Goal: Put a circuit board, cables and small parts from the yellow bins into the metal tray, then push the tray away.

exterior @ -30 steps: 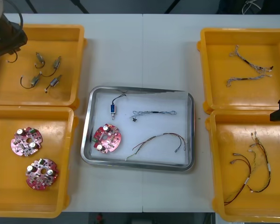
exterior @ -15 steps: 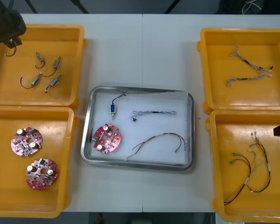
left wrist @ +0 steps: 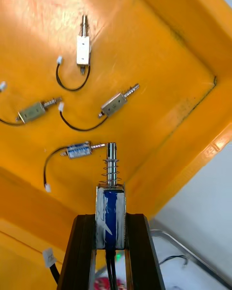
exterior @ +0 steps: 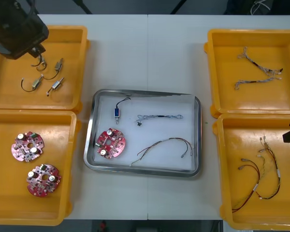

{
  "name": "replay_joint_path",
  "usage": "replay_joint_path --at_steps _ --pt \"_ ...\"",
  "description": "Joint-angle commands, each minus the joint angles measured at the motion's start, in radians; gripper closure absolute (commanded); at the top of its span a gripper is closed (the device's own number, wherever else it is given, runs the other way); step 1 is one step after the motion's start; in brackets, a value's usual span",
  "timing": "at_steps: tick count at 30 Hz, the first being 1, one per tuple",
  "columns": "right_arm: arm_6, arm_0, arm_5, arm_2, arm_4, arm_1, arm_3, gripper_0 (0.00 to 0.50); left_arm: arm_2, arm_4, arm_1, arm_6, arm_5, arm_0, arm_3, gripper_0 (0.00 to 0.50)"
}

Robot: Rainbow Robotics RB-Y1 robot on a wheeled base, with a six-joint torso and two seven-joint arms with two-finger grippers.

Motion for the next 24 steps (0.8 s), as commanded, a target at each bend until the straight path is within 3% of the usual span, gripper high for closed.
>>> replay_joint_path --at_steps 1,6,19,24 --pt "0.008 0.013 -0.001 -0.027 -0.007 -0.035 -0.028 0.000 0.026 -0.034 0.014 0.020 0.036 0.040 -0.122 0.500" --pt "0.008 0.013 -0.001 -0.027 -0.007 -0.035 -0.028 0.000 0.026 -0.117 -0.037 0.163 0.041 0.097 -0.254 0.500" --pt "0.008 0.013 -0.001 -0.027 -0.007 -0.035 -0.028 0.000 0.015 -0.229 -0.204 0.201 0.088 0.158 -0.386 0.500" --pt "0.008 0.013 -0.001 -0.027 -0.007 -0.035 -0.028 0.000 -0.042 -0.290 -0.255 0.264 0.107 0.160 -0.435 0.500"
